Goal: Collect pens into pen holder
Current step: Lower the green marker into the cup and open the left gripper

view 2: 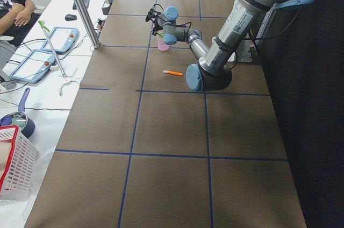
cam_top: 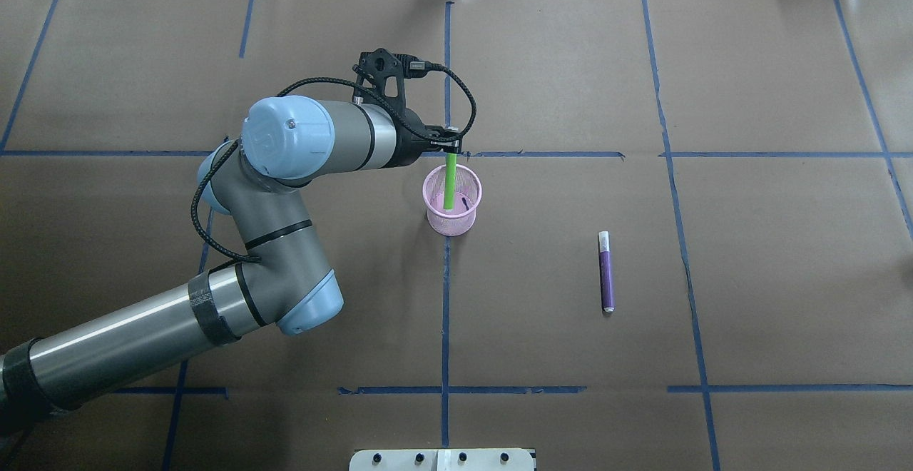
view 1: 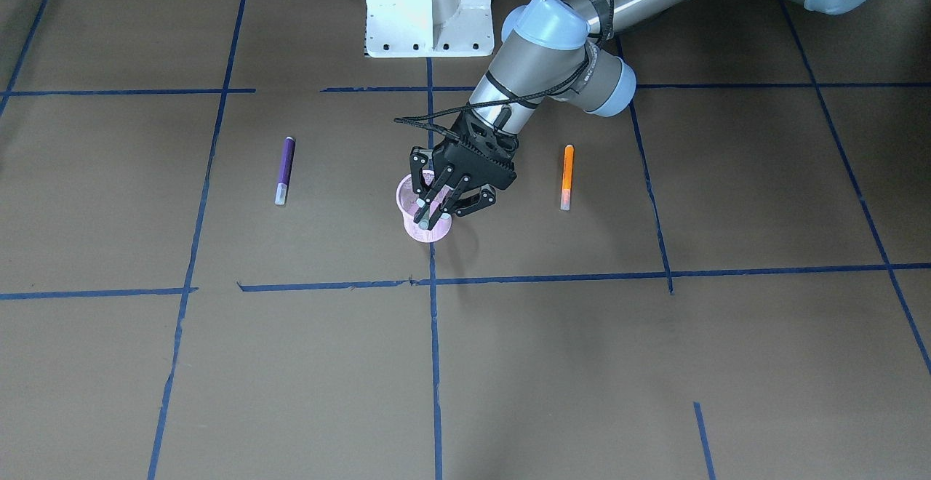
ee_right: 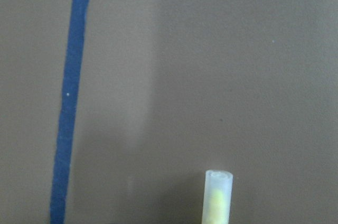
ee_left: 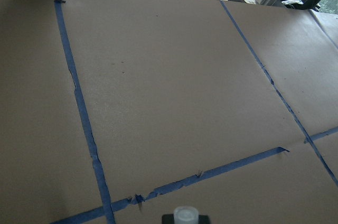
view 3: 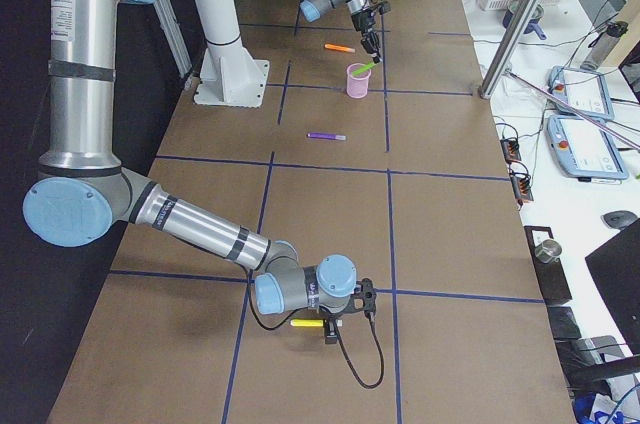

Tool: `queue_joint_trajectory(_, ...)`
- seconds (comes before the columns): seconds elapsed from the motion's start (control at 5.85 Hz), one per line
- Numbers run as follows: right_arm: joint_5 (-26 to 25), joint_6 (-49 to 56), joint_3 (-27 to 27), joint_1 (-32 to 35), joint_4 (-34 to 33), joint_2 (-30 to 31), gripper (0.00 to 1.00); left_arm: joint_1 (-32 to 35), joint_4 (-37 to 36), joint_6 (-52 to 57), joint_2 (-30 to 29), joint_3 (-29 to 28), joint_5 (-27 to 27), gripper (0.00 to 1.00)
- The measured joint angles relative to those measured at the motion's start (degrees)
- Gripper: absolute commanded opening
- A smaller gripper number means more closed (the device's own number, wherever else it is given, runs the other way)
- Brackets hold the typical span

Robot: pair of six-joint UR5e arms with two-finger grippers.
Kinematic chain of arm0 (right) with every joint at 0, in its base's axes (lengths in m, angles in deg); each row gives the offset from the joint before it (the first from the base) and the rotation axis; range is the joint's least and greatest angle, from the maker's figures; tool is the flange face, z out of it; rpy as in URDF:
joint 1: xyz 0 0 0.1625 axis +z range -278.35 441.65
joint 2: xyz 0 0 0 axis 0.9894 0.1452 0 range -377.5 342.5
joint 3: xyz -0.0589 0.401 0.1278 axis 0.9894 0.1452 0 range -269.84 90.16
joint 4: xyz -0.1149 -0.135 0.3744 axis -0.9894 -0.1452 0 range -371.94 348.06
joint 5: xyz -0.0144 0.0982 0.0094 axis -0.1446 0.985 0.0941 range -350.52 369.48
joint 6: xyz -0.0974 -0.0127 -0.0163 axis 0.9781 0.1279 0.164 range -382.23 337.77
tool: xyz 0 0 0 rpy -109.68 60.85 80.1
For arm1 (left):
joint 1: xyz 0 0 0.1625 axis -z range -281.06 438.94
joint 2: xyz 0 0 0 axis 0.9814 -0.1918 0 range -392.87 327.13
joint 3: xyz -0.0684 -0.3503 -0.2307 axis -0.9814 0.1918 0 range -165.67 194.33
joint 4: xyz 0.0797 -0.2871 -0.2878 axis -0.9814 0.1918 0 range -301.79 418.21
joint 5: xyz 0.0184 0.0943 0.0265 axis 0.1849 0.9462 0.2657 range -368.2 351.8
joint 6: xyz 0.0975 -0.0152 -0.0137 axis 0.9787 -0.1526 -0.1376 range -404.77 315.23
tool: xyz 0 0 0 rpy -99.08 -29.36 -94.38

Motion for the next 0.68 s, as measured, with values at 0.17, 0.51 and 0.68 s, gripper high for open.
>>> queue_joint_trajectory(0.17, 0.0, 0.0, 0.0, 0.0, 0.0, 0.0, 1.0, -0.03, 0.01, -0.61, -0.02, 0.22, -0.01, 1.0)
queue_joint_trajectory(0.51, 0.0, 0.0, 0.0, 0.0, 0.0, 0.0, 1.0, 0.13, -0.41, -1.07, -0.18, 0.43, -0.16, 1.0)
queue_joint_trajectory(0.68, 0.0, 0.0, 0.0, 0.0, 0.0, 0.0, 0.97, 1.01, -2.22, -1.21, -0.41, 0.57, -1.01, 1.0)
